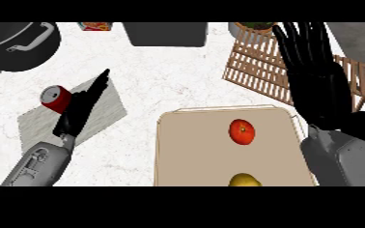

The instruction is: Pick the tomato from the tray and place it in the tiered shelf

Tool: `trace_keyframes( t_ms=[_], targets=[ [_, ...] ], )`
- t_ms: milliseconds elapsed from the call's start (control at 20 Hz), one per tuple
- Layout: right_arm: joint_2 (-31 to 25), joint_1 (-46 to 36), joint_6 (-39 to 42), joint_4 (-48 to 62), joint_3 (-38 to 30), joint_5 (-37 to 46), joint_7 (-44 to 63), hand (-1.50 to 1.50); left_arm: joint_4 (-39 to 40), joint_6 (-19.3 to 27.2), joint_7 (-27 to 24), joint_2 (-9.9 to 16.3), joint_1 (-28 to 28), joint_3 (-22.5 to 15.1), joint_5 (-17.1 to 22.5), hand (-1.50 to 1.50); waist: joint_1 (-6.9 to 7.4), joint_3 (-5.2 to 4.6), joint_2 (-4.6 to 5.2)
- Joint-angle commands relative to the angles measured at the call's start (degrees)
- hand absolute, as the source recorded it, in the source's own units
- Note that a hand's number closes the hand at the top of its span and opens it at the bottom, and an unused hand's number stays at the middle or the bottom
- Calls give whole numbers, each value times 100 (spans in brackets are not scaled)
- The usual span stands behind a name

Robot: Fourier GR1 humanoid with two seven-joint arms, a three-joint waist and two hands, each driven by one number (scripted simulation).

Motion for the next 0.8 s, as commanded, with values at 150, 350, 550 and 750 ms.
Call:
trace_keyframes(
  t_ms=[150, 350, 550, 750],
  targets=[
    [-869, 1274, -1707, 109, -728, 1510, 393, 150, 205, 392, 207, -100, 750, 691, 592, 0, -410, -33, -18],
    [-1476, 2670, -2585, 1373, -1237, 2223, 1259, 150, 323, 575, 355, -264, 1030, 991, 931, 0, -851, -101, 168],
    [-759, 3778, -3642, 541, -1175, 2431, 1412, -150, 258, 355, 317, -456, 1344, 1096, 1303, 0, -504, -21, 6],
    [-698, 5008, -3868, -1162, -184, 3262, 1761, -150, -149, 367, 755, -383, 1206, 1037, 1321, 0, -290, -10, 29]
  ],
)
